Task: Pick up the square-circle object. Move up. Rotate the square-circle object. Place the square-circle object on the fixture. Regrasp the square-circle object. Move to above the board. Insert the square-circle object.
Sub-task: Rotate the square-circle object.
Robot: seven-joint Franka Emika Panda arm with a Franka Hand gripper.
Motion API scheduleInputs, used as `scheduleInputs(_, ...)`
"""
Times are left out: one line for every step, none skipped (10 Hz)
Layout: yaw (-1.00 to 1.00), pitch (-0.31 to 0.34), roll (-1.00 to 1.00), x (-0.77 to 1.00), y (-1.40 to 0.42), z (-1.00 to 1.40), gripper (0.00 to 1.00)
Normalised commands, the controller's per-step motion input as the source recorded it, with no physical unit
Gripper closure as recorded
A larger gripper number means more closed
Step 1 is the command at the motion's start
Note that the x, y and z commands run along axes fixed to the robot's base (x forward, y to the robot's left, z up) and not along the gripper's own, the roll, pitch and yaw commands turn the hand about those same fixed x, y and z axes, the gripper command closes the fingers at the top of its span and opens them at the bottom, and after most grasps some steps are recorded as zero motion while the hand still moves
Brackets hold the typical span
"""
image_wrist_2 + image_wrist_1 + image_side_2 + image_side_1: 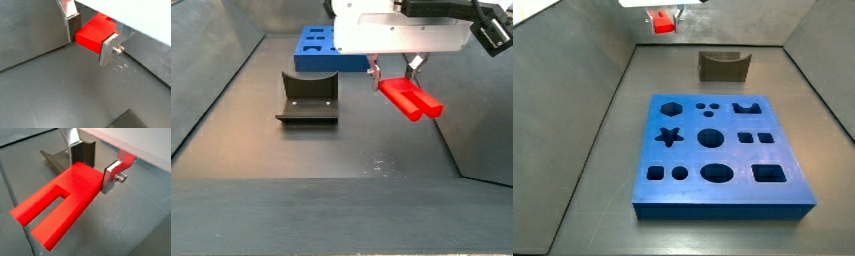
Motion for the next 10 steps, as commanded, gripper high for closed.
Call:
scheduleInputs(-0.56, -0.029, -0.05, 0.01, 0.02, -0.03, 1.0)
scheduleInputs(-0.33, -0.029, -0.05, 0.01, 0.02, -0.03, 1.0)
scheduleInputs(-0.26, -0.029, -0.05, 0.01, 0.02, -0.03, 1.0)
scheduleInputs(0.0, 0.0, 0.0, 0.0, 0.0, -1.0, 1.0)
scheduleInputs(0.04, -0.014, 0.0, 0.01, 0.0, -1.0, 1.0)
scheduleInputs(0.04, -0.019, -0.01, 0.02, 0.0, -1.0, 1.0)
scheduleInputs(0.04, -0.026, -0.03, 0.03, 0.0, -1.0, 1.0)
scheduleInputs(0.03, -0.029, -0.05, 0.04, 0.0, -1.0, 1.0)
scheduleInputs(0.02, -0.03, -0.07, 0.05, 0.0, -1.0, 1.0)
scheduleInputs(0.02, -0.033, -0.08, 0.05, 0.01, -0.88, 1.0)
